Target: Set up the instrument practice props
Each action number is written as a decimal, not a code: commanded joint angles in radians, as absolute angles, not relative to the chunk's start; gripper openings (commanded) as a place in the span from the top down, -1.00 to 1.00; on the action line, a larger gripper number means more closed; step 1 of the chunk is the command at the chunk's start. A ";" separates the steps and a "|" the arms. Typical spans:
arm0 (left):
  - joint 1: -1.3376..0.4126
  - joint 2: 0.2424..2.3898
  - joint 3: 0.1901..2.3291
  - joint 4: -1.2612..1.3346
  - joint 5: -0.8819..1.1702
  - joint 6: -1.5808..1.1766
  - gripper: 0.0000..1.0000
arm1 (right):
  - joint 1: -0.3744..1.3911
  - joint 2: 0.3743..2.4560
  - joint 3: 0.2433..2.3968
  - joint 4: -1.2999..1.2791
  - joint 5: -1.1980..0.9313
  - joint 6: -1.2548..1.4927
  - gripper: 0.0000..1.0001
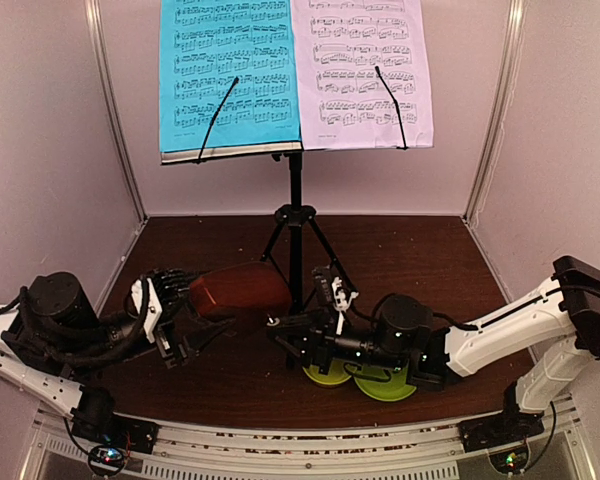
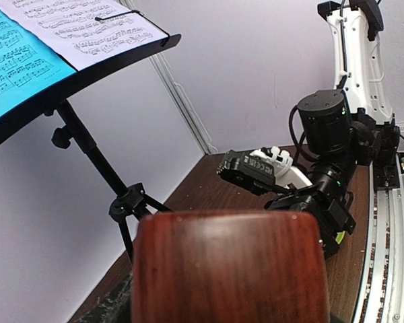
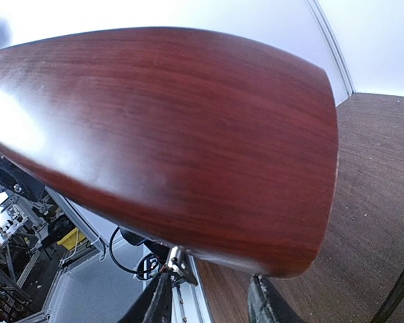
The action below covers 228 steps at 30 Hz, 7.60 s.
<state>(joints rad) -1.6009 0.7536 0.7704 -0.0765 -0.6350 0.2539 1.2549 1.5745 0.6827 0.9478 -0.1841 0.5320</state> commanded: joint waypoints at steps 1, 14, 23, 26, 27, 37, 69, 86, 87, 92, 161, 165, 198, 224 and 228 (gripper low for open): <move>-1.603 0.747 0.804 0.000 -0.628 0.320 1.00 | 1.264 1.535 0.692 1.000 -0.212 0.534 0.21; -1.603 0.741 0.804 -0.015 -0.677 0.378 1.00 | 1.266 1.515 0.695 0.968 -0.226 0.539 0.23; -1.602 0.738 0.820 -0.017 -0.668 0.388 1.00 | 1.267 1.514 0.685 0.962 -0.222 0.540 0.12; -1.603 0.712 0.823 -0.008 -0.633 0.410 1.00 | 1.267 1.515 0.665 0.971 -0.218 0.529 0.06; -1.603 0.706 0.827 -0.011 -0.617 0.422 1.00 | 1.267 1.518 0.659 0.979 -0.219 0.528 0.06; -1.603 0.733 0.897 -0.041 -0.523 0.525 1.00 | 1.267 1.515 0.686 0.954 -0.219 0.494 0.05; -1.605 0.777 0.882 0.105 -0.499 0.547 1.00 | 1.267 1.493 0.737 0.958 -0.201 0.503 0.30; -1.606 0.784 0.876 0.132 -0.489 0.545 1.00 | 1.263 1.469 0.740 0.978 -0.148 0.544 0.58; -1.606 0.782 0.877 0.132 -0.489 0.545 1.00 | 1.262 1.467 0.741 0.971 -0.142 0.547 0.61; -1.606 0.776 0.872 0.143 -0.481 0.544 1.00 | 1.259 1.462 0.754 0.957 -0.141 0.578 0.85; -1.616 0.666 0.807 0.202 -0.691 0.470 1.00 | 1.227 1.371 0.793 0.977 -0.134 0.829 0.49; -1.610 0.659 0.807 0.145 -0.781 0.369 1.00 | 1.238 1.367 0.752 0.921 -0.133 0.787 0.15; -1.153 0.941 0.386 0.740 -0.456 -0.237 1.00 | 1.245 1.290 0.737 0.597 -0.082 0.589 -0.76; -1.089 1.095 0.252 0.784 -0.301 -0.362 0.38 | 1.243 1.326 0.823 0.462 -0.087 0.535 -0.80; -1.089 1.011 0.259 0.637 -0.284 -0.350 0.10 | 1.239 1.353 0.870 0.401 -0.091 0.527 -0.81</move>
